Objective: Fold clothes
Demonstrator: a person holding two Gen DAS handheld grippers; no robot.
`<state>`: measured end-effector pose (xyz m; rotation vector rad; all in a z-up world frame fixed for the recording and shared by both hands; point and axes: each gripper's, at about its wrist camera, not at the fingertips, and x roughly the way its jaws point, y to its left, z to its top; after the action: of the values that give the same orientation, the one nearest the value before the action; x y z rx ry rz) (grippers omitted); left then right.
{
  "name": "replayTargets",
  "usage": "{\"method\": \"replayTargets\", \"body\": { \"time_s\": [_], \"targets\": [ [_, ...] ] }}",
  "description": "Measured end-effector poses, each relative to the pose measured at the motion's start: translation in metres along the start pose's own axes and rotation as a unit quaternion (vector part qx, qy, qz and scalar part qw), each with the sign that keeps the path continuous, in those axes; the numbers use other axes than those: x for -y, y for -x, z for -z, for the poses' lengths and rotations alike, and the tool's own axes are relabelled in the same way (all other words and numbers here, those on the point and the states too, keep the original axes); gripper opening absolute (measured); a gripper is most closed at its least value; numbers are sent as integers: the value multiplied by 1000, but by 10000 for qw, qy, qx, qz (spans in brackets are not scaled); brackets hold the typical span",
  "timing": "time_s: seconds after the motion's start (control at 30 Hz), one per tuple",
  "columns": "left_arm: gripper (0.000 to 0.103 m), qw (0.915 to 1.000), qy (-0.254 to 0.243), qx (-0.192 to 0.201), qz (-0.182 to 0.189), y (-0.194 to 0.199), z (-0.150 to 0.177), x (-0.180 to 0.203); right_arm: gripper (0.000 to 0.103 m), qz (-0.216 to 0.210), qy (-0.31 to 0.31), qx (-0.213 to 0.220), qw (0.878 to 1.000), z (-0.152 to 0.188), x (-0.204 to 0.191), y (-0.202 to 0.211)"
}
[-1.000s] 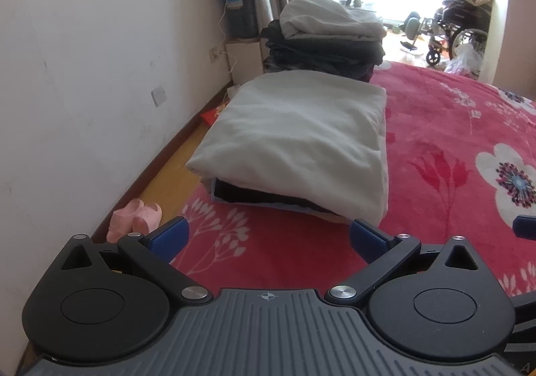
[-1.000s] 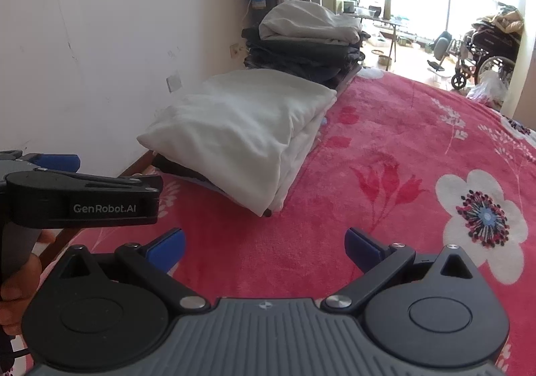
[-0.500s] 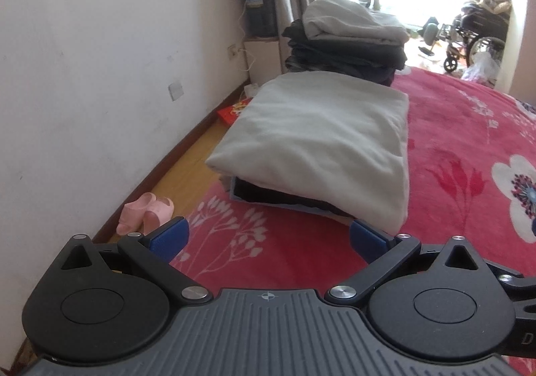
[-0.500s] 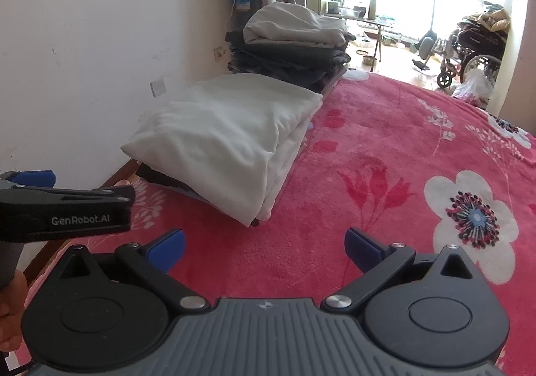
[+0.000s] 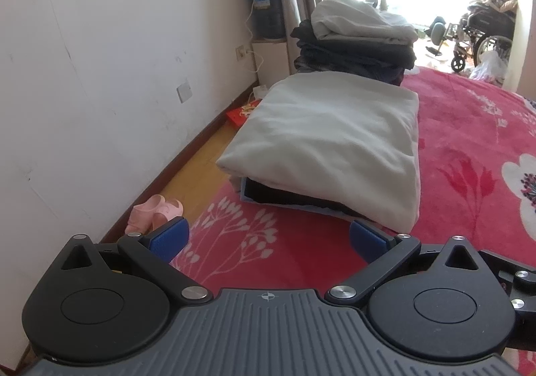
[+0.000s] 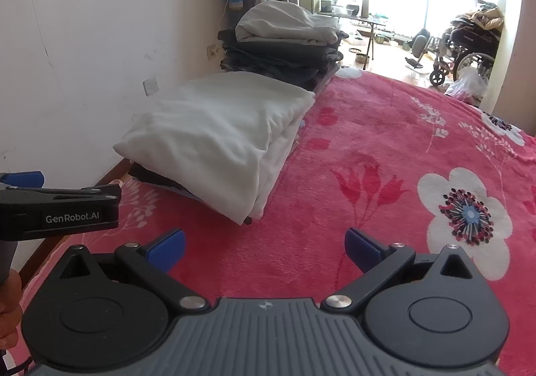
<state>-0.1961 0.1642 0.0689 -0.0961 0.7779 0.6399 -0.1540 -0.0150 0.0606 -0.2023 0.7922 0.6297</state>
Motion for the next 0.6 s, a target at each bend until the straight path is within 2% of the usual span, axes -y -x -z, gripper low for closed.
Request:
{"method": "replayTargets", "body": {
  "time_s": [0.6],
  "targets": [
    [103,10000,-41,38,-30,-1,1,-1,103,10,47,-18,10000,1,1,-1]
  ]
}}
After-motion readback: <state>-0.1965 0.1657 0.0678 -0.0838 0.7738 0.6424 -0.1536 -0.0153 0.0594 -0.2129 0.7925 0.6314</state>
